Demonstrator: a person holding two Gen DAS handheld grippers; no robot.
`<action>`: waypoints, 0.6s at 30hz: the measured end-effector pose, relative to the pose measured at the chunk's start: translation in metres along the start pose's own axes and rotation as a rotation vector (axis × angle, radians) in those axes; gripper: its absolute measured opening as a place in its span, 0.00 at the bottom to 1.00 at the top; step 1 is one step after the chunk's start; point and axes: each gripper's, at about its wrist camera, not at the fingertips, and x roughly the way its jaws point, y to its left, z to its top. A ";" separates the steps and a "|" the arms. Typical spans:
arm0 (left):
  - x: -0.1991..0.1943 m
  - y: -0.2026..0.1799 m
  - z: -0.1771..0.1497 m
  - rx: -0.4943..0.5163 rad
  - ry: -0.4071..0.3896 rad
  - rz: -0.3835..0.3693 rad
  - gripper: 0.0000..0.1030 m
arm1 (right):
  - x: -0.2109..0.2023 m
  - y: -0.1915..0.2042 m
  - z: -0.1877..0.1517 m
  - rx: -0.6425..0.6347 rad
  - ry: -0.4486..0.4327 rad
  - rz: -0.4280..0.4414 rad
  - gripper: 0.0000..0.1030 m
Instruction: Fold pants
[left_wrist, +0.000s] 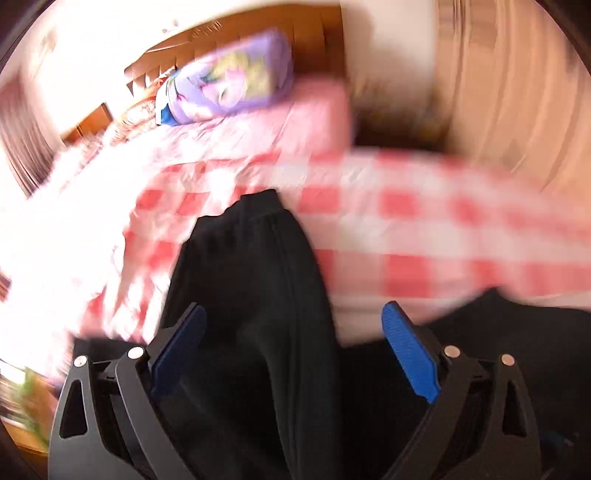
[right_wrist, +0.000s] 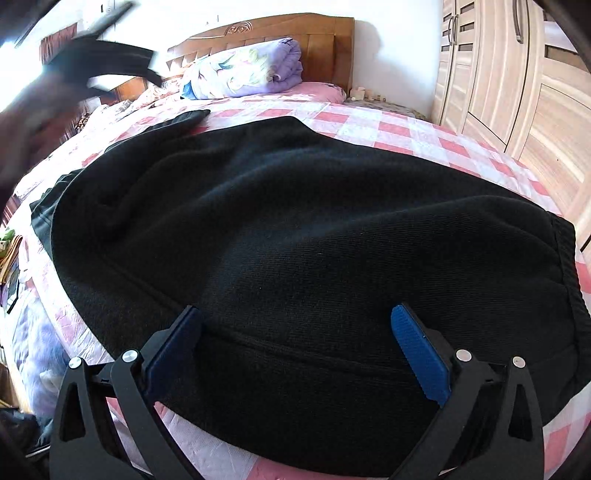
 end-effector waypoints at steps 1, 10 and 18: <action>0.022 -0.011 0.010 0.037 0.071 0.024 0.79 | -0.001 0.001 0.001 0.000 0.001 0.001 0.96; 0.051 0.027 0.000 -0.004 0.070 -0.025 0.07 | 0.002 -0.003 0.002 -0.009 -0.015 0.022 0.96; -0.064 0.218 -0.183 -0.588 -0.295 -0.225 0.08 | 0.003 -0.004 0.002 -0.008 -0.032 0.025 0.96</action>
